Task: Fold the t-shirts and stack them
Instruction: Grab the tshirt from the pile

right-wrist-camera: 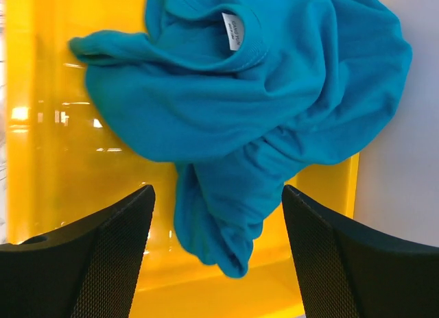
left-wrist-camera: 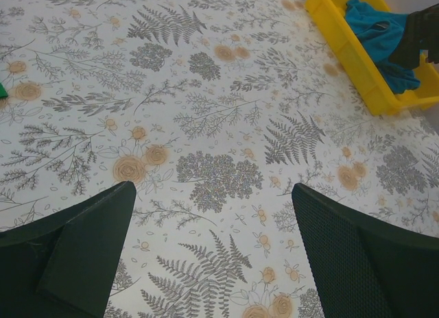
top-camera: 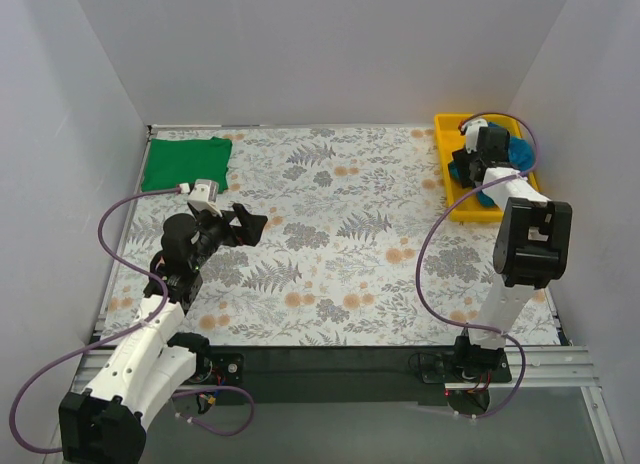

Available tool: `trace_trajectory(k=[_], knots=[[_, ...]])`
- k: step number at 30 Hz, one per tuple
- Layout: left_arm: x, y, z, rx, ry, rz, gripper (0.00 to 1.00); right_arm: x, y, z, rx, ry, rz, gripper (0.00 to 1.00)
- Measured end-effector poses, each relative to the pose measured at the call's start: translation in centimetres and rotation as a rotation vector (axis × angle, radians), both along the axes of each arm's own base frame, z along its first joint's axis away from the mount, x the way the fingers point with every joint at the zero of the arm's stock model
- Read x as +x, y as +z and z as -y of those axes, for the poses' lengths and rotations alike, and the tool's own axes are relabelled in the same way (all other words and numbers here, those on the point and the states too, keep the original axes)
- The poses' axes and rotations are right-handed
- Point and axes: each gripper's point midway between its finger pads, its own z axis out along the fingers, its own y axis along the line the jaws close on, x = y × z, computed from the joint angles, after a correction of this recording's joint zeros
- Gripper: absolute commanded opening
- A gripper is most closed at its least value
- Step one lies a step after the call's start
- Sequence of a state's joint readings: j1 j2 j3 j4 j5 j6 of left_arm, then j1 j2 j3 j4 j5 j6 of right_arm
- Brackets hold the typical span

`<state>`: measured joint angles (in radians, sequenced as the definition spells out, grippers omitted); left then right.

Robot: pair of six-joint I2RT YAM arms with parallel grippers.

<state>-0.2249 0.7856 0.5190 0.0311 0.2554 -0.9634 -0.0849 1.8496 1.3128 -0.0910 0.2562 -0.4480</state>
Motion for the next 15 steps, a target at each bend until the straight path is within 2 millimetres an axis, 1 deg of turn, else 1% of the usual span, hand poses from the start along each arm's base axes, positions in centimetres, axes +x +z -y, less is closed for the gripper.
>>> trace_trajectory(k=[3,5,6,7,8,9,11,12,15], knots=[[0.1,-0.3,0.0,0.004,0.0,-0.01,0.98,0.7,-1.1,0.9,-0.03,-0.036,-0.003,0.8],[0.2,-0.6,0.0,0.007,-0.001,-0.018,0.98,1.7,-1.7,1.2,-0.04,-0.048,0.002,0.8],[0.2,-0.7,0.0,0.008,-0.001,-0.021,0.98,2.1,-2.0,1.3,-0.043,-0.051,0.003,0.78],[0.2,-0.8,0.0,0.01,-0.001,-0.024,0.98,2.5,-2.3,1.4,-0.044,-0.054,0.005,0.74],[0.3,-0.9,0.0,0.012,-0.001,-0.026,0.98,2.8,-2.5,1.4,-0.046,-0.056,0.005,0.69],[0.3,-0.9,0.0,0.012,-0.001,-0.028,0.98,3.2,-2.6,1.5,-0.046,-0.059,0.006,0.56],[0.3,-1.1,0.0,0.014,-0.001,-0.032,0.98,3.9,-2.9,1.6,-0.048,-0.057,0.01,0.39],[0.3,-1.1,0.1,0.014,-0.001,-0.035,0.98,4.2,-3.0,1.6,-0.047,-0.057,0.015,0.27],[0.4,-1.4,0.1,0.017,-0.001,-0.043,0.98,4.5,-3.2,1.3,-0.036,-0.042,0.017,0.11]])
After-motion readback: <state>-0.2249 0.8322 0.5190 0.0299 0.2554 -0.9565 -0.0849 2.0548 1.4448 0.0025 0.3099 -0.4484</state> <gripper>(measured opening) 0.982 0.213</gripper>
